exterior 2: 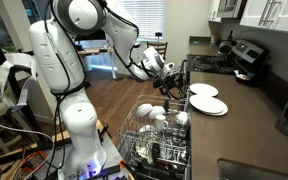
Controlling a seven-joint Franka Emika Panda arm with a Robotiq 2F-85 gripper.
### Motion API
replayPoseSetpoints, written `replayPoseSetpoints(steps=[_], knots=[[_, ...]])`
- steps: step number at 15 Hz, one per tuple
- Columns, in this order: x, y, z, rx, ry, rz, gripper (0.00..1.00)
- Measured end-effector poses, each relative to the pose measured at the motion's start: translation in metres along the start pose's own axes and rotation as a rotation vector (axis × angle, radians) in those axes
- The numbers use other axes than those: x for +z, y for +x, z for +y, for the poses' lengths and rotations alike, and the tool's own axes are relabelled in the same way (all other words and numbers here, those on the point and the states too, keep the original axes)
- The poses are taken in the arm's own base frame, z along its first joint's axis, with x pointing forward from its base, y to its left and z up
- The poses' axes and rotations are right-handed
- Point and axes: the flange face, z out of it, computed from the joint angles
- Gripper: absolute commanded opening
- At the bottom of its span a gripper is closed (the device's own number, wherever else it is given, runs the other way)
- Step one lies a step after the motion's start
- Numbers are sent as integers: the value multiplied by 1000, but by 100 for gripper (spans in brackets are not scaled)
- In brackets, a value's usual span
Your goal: Remove the plate from the dishwasher
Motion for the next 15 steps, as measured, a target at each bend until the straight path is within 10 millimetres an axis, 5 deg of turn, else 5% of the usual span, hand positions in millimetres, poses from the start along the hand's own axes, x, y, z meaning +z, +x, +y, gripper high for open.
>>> replayPoseSetpoints(steps=[15], knots=[[-28,-13,-13,-71,81,31,100]])
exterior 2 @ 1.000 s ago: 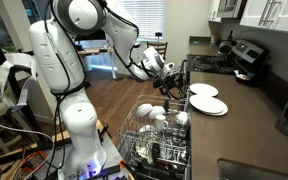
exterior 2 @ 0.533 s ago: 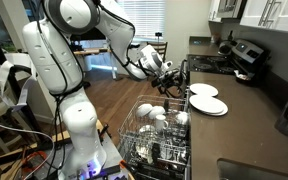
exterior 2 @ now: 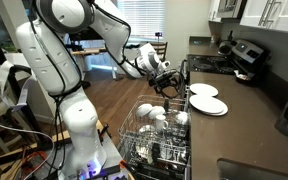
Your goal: Remove the plate from the dishwasher
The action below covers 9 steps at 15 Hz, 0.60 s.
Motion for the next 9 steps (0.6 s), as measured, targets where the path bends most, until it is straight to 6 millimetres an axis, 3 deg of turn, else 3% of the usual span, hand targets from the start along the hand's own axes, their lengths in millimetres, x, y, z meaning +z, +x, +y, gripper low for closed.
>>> replayPoseSetpoints(steps=[9], knots=[[-10,-1,-12,-39,101,29,100]])
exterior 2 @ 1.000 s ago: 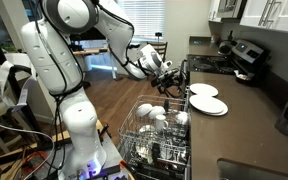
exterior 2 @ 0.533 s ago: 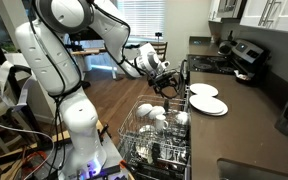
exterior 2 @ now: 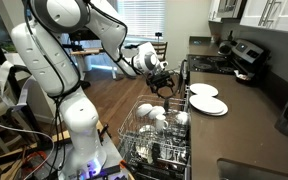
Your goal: Remove the plate from the dishwasher
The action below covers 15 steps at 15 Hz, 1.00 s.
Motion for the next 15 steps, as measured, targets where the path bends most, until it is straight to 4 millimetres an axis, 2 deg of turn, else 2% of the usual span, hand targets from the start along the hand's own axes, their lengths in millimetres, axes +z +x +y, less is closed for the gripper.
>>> replayPoseSetpoints(steps=[6,11,15], knots=[[4,-2,1,14,12,-7,100],[22,-8,6,103,80,-26,100],[35,-8,20,147,134,-29,100]])
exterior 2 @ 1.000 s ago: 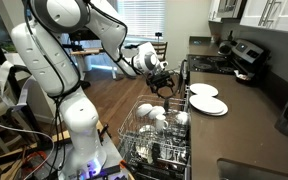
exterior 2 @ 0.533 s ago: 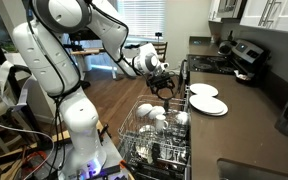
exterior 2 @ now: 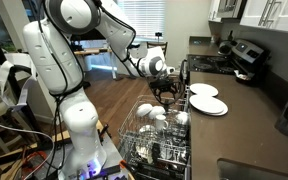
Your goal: Remove the plate from the dishwasher
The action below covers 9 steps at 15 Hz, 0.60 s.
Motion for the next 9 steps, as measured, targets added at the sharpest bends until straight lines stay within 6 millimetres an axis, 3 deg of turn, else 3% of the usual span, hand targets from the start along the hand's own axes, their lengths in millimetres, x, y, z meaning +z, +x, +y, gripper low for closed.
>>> replayPoseSetpoints(steps=[9], knots=[[15,16,30,32,7,-12,100]])
